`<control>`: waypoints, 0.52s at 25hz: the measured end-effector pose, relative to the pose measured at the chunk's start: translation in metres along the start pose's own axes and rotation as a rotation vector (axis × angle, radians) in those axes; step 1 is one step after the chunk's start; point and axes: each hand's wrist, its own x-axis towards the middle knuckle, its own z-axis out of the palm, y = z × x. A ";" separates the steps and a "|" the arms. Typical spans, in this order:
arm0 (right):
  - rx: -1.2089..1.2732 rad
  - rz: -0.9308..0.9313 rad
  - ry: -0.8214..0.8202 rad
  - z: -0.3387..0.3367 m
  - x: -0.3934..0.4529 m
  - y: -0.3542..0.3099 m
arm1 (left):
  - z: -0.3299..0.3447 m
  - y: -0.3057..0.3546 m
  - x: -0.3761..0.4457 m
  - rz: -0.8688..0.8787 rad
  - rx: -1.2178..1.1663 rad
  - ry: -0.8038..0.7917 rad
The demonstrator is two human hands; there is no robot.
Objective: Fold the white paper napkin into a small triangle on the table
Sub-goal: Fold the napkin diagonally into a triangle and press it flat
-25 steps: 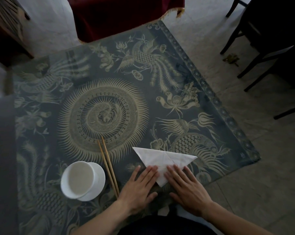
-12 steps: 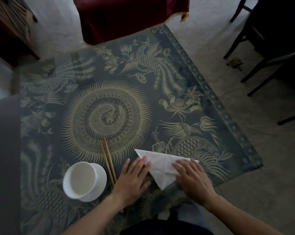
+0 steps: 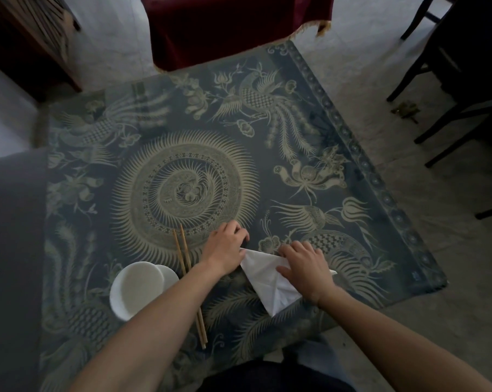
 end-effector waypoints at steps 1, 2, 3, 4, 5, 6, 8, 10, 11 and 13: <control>0.017 0.025 -0.024 -0.001 0.005 -0.002 | 0.000 0.001 0.000 -0.003 0.002 0.004; 0.047 0.056 -0.045 -0.001 0.009 -0.004 | 0.001 0.001 -0.001 -0.001 0.007 0.011; 0.080 0.090 -0.063 -0.002 0.012 -0.005 | 0.002 0.002 -0.002 0.002 0.014 0.021; 0.107 0.117 -0.081 -0.001 0.013 -0.006 | 0.004 0.002 -0.004 0.004 0.020 0.034; 0.128 0.132 -0.101 0.000 0.015 -0.007 | 0.006 0.003 -0.007 0.003 0.024 0.050; 0.145 0.138 -0.122 0.000 0.016 -0.009 | 0.007 0.003 -0.009 0.007 0.028 0.065; 0.176 0.152 -0.171 0.001 0.019 -0.011 | 0.010 0.002 -0.011 0.034 0.045 0.076; 0.224 0.178 -0.240 -0.001 0.023 -0.011 | 0.011 0.002 -0.011 0.062 0.061 0.065; 0.242 0.184 -0.282 -0.002 0.025 -0.010 | 0.010 0.003 -0.011 0.066 0.051 0.059; 0.249 0.175 -0.335 -0.004 0.027 -0.010 | 0.008 0.003 -0.009 0.039 -0.019 0.039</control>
